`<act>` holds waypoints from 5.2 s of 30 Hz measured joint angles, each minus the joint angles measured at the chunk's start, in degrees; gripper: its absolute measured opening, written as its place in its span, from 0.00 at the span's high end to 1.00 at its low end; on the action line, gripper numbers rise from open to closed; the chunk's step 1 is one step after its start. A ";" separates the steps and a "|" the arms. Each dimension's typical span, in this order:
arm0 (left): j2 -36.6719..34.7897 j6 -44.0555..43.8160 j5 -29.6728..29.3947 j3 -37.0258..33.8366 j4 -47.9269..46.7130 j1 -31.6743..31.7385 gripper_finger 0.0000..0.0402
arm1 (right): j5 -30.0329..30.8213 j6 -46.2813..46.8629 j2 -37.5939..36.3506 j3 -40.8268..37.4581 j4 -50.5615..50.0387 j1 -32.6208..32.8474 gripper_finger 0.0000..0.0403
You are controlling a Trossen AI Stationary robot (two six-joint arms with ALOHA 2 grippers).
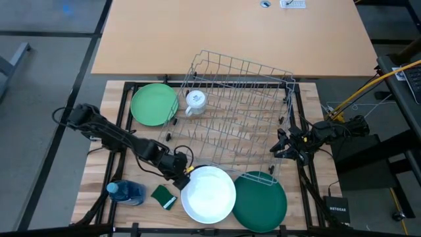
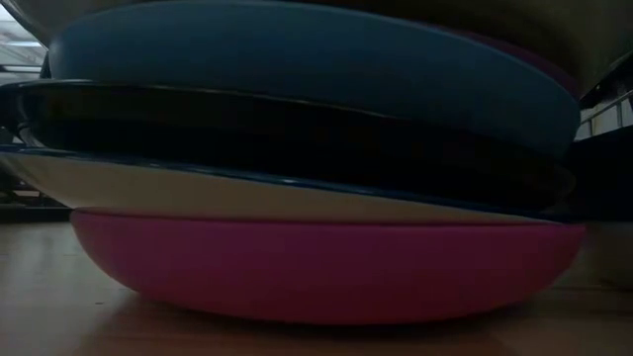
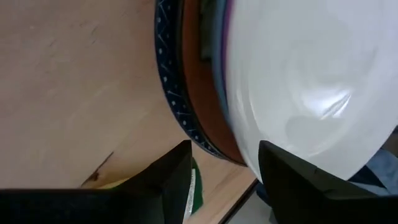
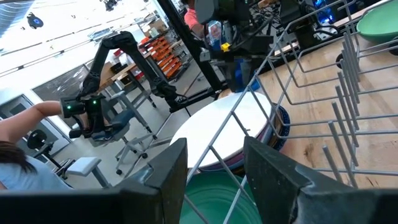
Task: Sort dishes
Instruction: Put the white plate in the dish rack
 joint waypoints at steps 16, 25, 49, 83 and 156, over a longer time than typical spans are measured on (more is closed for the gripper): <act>3.68 -1.76 0.02 -0.02 4.24 0.41 0.57 | 0.01 -0.04 0.00 0.00 -0.28 0.00 0.60; 3.67 -2.24 0.02 -0.02 4.32 0.57 0.77 | 0.02 -0.12 0.00 0.00 -0.26 0.00 0.60; 3.15 -8.10 0.31 -0.04 8.61 1.09 0.99 | 0.04 -0.22 0.00 0.00 -0.24 0.00 0.60; -3.60 -10.57 0.99 -0.13 12.19 0.94 1.00 | 0.04 3.96 -0.02 0.00 0.35 0.00 0.60; -3.66 22.41 -6.80 0.00 44.18 26.64 1.00 | 32.30 0.86 1.70 0.00 17.88 -0.02 0.60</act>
